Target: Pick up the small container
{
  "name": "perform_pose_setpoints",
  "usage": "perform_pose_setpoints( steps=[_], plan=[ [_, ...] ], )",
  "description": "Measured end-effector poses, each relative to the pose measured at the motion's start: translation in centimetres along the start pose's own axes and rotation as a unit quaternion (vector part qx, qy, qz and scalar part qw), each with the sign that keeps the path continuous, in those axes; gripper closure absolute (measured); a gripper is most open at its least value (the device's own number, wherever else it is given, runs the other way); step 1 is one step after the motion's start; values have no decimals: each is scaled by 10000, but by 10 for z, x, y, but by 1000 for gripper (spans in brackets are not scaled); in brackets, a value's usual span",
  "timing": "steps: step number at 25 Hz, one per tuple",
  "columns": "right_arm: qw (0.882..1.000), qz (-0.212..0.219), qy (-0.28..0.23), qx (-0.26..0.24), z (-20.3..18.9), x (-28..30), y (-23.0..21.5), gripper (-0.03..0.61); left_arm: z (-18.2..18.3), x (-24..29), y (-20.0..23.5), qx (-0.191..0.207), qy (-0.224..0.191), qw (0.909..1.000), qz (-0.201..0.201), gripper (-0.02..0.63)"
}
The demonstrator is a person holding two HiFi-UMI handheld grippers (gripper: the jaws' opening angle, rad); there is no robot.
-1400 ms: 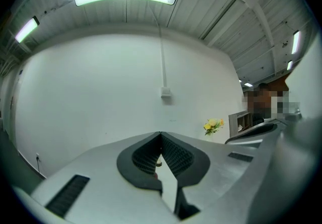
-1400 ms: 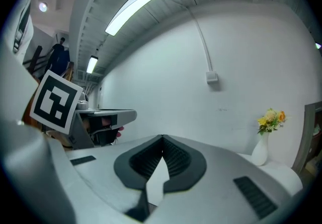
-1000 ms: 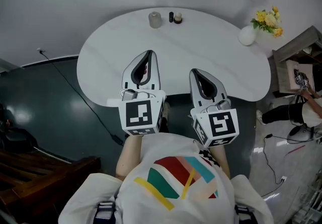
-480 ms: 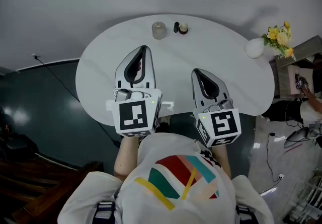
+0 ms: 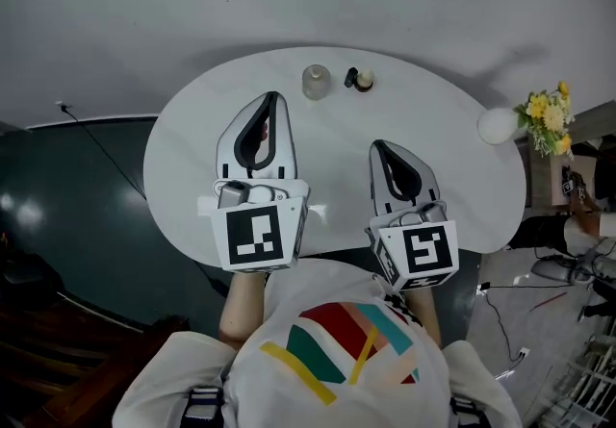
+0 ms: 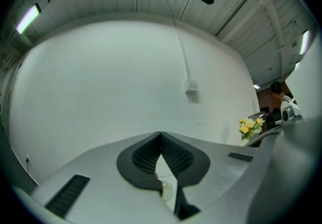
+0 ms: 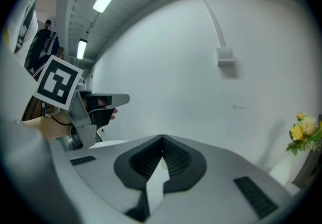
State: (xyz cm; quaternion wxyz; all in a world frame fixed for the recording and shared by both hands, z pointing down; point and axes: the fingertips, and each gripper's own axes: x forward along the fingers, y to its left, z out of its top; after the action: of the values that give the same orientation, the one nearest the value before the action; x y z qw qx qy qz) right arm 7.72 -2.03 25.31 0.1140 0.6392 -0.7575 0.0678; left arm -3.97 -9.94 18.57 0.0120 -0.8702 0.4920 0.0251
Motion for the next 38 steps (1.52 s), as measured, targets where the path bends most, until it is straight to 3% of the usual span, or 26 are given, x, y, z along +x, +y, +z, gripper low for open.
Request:
perform_pose_setpoints(
  steps=[16,21,24,30,38],
  plan=[
    [9992,-111,-117,367,-4,15,-24,568,-26,19,3,96,410,9989,192,595],
    [9986,101,-352,393,10,19,-21,568,-18,15,-2,72,312,9991,291,595],
    [9976,474,-361,361,13,25,-12,566,-14,17,-5,89,305,9991,287,595],
    [9932,721,49,914,-13,37,-8,566,-21,20,-6,356,378,9977,432,595],
    [9894,590,-103,1326,-12,62,-17,566,-53,27,21,160,674,9950,717,595]
  ],
)
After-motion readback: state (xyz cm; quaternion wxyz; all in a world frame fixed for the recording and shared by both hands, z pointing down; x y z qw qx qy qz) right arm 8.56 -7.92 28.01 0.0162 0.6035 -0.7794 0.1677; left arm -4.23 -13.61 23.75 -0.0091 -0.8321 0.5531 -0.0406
